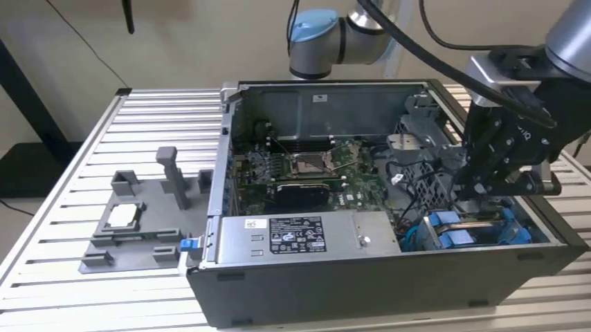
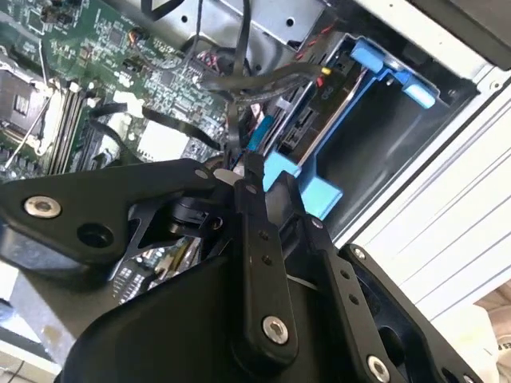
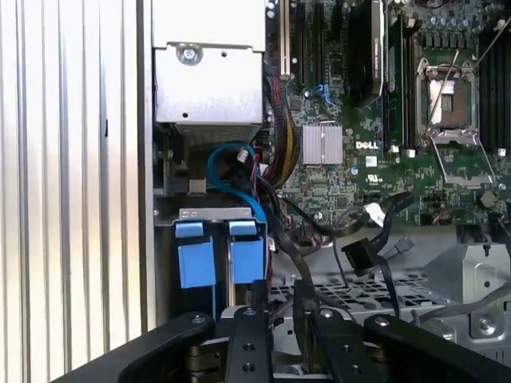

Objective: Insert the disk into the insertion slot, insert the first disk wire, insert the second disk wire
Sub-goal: 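Insert the first disk wire, then insert the second disk wire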

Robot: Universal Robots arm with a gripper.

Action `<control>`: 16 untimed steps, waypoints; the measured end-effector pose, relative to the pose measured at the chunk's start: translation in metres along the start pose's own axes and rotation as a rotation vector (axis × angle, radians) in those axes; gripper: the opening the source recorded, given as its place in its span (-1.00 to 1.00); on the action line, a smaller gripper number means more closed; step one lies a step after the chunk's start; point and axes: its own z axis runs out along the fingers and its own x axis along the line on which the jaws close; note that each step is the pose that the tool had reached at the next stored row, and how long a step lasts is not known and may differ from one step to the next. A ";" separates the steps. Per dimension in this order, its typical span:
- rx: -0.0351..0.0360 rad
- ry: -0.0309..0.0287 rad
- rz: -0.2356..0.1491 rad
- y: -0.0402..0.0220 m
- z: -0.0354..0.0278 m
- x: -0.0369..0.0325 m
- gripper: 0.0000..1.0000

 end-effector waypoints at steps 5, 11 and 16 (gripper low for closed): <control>0.0046 -0.0006 -0.001 0.0061 -0.0132 -0.0071 -0.45; 0.0132 -0.0005 -0.002 0.0171 -0.0123 -0.0239 -0.45; 0.0292 0.0024 -0.005 0.0241 -0.0107 -0.0315 -0.45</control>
